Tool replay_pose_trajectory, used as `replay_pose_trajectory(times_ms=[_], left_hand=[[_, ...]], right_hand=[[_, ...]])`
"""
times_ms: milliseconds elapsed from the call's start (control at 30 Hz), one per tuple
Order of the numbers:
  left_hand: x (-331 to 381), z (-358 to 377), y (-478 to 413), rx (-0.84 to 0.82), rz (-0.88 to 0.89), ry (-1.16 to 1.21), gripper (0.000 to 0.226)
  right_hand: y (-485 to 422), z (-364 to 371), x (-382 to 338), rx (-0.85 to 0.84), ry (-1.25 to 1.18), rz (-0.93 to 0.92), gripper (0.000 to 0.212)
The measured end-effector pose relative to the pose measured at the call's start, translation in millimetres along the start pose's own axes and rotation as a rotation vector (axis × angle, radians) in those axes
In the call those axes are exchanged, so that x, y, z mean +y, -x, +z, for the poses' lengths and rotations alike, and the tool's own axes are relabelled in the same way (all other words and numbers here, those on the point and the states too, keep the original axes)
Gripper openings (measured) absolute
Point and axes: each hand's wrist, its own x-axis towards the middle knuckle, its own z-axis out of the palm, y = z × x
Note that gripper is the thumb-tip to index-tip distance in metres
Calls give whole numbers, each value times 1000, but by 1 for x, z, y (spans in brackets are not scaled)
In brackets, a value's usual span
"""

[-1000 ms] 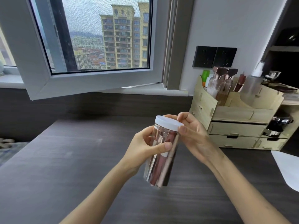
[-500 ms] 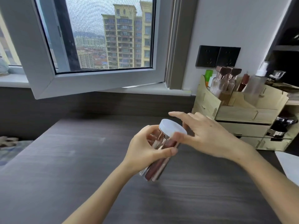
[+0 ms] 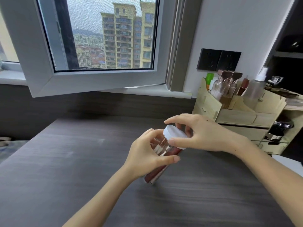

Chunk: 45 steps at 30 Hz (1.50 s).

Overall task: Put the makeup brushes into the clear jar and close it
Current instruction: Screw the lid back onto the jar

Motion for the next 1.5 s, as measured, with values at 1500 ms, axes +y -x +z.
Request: replay_pose_trajectory(times_ms=[1500], left_hand=[[107,119,-236,26,581,-772,66]], right_hand=[[15,-60,203,946,-43,606,73]])
